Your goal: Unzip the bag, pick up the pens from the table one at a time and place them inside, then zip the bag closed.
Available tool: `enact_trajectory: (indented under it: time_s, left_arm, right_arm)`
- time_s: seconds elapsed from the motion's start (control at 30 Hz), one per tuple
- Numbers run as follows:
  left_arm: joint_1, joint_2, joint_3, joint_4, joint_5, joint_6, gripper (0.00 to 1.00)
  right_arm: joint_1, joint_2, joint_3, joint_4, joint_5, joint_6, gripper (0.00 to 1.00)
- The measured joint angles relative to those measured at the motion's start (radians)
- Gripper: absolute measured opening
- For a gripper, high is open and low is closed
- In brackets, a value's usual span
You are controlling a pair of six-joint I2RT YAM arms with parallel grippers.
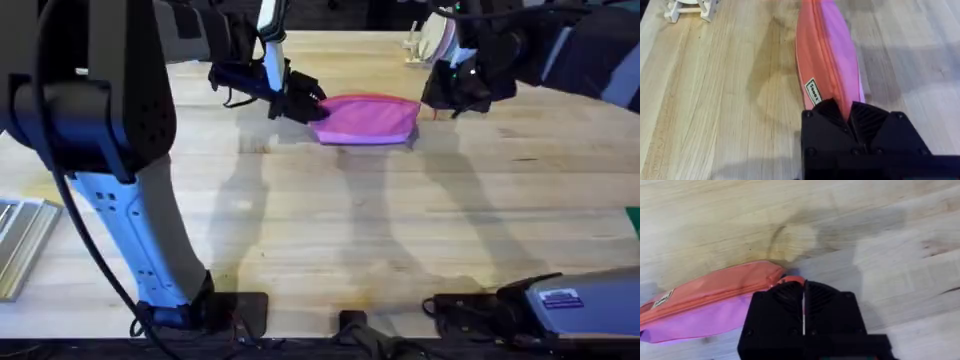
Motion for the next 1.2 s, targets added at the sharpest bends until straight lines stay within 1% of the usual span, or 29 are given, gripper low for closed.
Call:
enact_trajectory:
  time_s: [0.23,0.53,0.67,0.7,0.77,0.8,0.83,0.9,0.97,1.0,1.03,1.17,1.2]
  left_arm:
    - [-0.002,0.0,0.0,0.0,0.004,0.0,0.043]
    - [-0.004,0.0,0.0,0.0,0.003,0.0,0.043]
    - [-0.004,0.0,0.0,0.0,0.003,0.0,0.043]
    - [-0.003,0.0,0.0,0.0,0.0,0.0,0.043]
    - [-0.001,0.0,0.0,0.0,-0.006,0.0,0.043]
    - [0.011,0.0,0.0,-0.002,-0.009,0.0,0.042]
    - [0.014,0.0,0.0,-0.002,-0.009,0.0,0.042]
    - [0.016,0.0,0.0,-0.003,-0.009,0.0,0.042]
    - [0.017,0.0,0.0,-0.004,-0.009,0.0,0.042]
    - [0.017,0.0,0.0,-0.004,-0.009,0.0,0.042]
    - [0.017,0.0,0.0,-0.004,-0.009,0.0,0.042]
    - [0.017,0.0,0.0,-0.003,-0.01,0.0,0.043]
    - [0.017,0.0,0.0,-0.003,-0.01,0.0,0.067]
  right_arm:
    - [-0.049,0.019,-0.065,0.03,-0.055,0.041,0.031]
    - [-0.06,0.037,-0.099,0.117,-0.063,0.056,0.031]
    - [-0.06,0.022,-0.099,0.116,-0.061,0.028,0.031]
    - [-0.06,-0.017,-0.099,0.11,-0.041,-0.01,0.163]
    - [-0.067,-0.051,-0.099,0.106,0.003,-0.03,0.453]
    - [-0.075,-0.134,-0.099,0.093,0.07,-0.057,0.969]
    - [-0.075,-0.152,-0.099,0.086,0.077,-0.058,0.989]
    - [-0.075,-0.191,-0.099,0.07,0.091,-0.059,0.996]
    - [-0.075,-0.283,-0.099,0.003,0.106,-0.066,0.998]
    - [-0.075,-0.298,-0.099,-0.009,0.108,-0.066,0.998]
    - [-0.075,-0.34,-0.099,-0.043,0.11,-0.066,0.998]
    - [-0.075,-0.393,-0.099,-0.068,0.11,-0.069,0.998]
    - [-0.075,-0.406,-0.099,-0.073,0.11,-0.07,0.998]
